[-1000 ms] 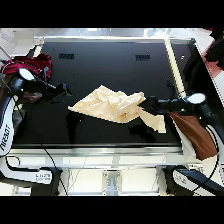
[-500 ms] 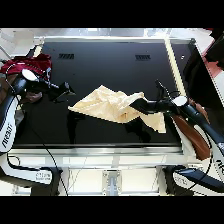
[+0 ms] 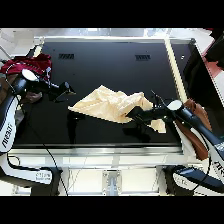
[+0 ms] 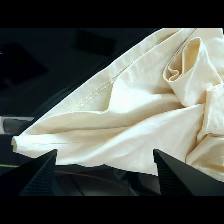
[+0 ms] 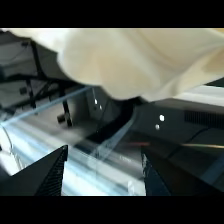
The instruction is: Fold the shirts.
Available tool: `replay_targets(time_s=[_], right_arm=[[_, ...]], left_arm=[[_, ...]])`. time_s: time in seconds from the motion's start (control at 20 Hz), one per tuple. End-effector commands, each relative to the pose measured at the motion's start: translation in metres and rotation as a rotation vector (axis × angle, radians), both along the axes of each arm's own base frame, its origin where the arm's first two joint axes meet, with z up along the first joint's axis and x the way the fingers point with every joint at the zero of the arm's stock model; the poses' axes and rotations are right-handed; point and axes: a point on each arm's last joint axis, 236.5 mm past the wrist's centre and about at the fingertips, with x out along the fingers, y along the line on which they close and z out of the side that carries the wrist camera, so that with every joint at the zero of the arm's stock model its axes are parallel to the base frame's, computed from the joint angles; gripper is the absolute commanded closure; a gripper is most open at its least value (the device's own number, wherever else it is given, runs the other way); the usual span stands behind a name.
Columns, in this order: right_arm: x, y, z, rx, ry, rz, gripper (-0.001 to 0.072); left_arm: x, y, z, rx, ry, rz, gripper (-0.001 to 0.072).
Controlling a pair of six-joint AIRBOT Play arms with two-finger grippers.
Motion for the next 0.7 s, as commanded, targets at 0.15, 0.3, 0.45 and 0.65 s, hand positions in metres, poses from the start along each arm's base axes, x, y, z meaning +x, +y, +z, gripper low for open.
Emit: replay_targets(time_s=[0.15, 0.3, 0.45, 0.65], right_arm=[[0.076, -0.036, -0.006, -0.040, -0.157, -0.408, 0.0195], [0.078, -0.035, -0.019, -0.026, -0.108, -0.438, 0.0285], [0.083, -0.033, -0.018, -0.025, -0.116, -0.433, 0.0692], [0.105, -0.017, 0.027, -0.025, -0.284, -0.293, 0.0696]], left_arm=[[0.000, 0.000, 0.000, 0.000, 0.000, -0.001, 0.0013], [0.000, 0.000, 0.000, 0.000, 0.001, -0.001, 0.0013], [0.002, 0.000, 0.000, 0.002, -0.008, 0.006, 0.0013], [0.008, -0.012, 0.002, -0.010, -0.030, 0.003, 0.0012]])
